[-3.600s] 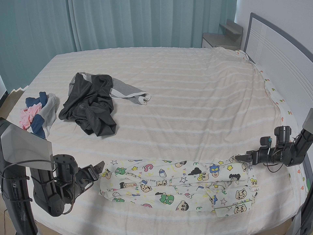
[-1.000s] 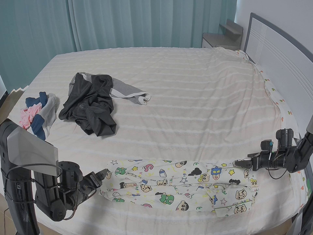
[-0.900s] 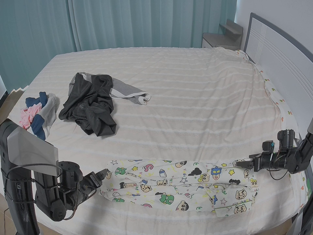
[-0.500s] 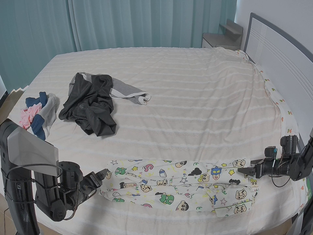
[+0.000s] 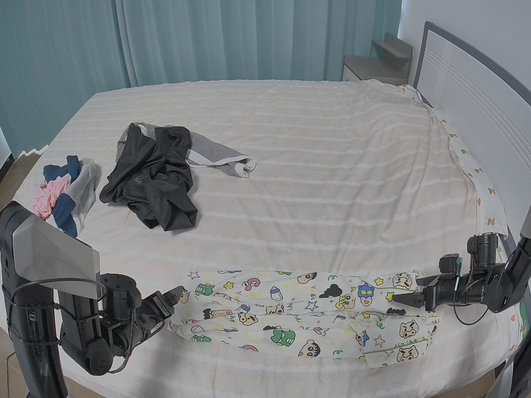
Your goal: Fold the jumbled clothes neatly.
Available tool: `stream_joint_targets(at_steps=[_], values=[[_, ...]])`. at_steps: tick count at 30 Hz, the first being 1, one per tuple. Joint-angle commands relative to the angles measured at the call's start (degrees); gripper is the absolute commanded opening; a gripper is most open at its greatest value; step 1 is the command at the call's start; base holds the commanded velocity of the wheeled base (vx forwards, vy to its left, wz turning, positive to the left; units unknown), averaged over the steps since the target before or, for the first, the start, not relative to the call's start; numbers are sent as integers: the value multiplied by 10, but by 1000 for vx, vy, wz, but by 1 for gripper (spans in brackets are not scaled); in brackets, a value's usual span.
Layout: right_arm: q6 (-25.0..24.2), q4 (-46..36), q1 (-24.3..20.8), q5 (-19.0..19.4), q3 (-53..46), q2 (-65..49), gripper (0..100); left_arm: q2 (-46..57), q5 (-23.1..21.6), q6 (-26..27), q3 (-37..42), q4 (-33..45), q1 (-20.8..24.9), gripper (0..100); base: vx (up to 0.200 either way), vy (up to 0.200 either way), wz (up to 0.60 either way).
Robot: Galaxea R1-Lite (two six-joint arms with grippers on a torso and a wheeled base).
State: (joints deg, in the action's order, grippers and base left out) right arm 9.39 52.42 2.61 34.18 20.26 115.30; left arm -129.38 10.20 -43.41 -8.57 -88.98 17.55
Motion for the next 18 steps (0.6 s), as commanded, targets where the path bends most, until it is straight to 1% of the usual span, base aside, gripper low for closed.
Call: stream_joint_targets(at_steps=[1, 5, 13, 18], values=[[-1, 1, -21, -2, 3, 17, 100, 0, 0, 0, 0, -10, 0, 100, 0, 0, 0], [-1, 1, -16, -5, 14, 20, 100, 0, 0, 0, 0, -10, 0, 100, 0, 0, 0], [-6, 2, 24, -7, 21, 19, 100, 0, 0, 0, 0, -10, 0, 100, 0, 0, 0], [-8, 2, 35, -3, 22, 20, 100, 0, 0, -1, 0, -10, 0, 100, 0, 0, 0]])
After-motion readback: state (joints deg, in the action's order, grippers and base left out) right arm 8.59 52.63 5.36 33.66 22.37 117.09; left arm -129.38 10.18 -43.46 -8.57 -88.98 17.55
